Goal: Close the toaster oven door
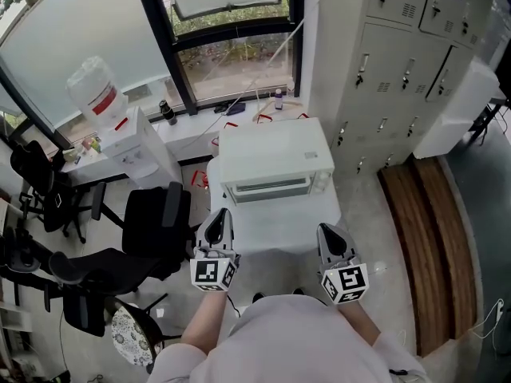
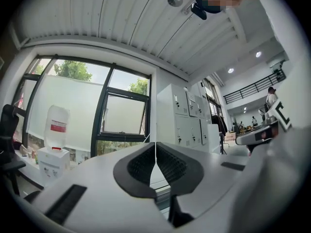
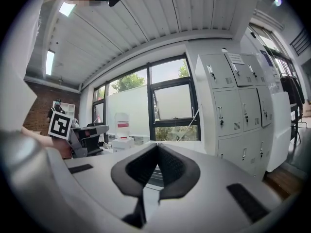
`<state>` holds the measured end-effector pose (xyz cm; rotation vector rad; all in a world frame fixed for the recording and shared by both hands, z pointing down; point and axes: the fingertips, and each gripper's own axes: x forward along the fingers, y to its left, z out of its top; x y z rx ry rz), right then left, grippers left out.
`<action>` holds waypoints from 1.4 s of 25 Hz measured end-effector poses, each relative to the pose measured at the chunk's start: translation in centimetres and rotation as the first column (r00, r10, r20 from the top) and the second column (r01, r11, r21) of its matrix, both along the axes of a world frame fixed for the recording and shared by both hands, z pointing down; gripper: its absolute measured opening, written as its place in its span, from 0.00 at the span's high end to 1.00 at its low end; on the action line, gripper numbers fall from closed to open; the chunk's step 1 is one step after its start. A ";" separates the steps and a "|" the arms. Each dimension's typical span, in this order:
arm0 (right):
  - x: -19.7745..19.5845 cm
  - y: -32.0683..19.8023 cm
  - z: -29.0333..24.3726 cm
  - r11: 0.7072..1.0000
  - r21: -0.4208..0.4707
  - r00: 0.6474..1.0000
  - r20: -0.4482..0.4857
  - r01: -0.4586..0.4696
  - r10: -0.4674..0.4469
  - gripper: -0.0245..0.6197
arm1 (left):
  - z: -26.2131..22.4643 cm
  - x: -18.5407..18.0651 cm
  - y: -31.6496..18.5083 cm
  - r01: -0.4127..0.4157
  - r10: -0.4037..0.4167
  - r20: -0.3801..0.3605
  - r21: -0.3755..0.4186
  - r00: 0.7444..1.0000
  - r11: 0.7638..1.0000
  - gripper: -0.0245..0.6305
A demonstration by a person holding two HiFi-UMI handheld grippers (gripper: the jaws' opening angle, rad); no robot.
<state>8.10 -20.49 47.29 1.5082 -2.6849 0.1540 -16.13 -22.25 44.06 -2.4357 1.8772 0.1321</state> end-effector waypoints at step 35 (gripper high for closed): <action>0.6 -0.7 -0.3 1.000 -0.012 0.999 0.044 0.028 -0.027 0.95 | 2.0 1.4 4.6 0.024 -0.024 0.036 0.002 0.999 1.000 0.93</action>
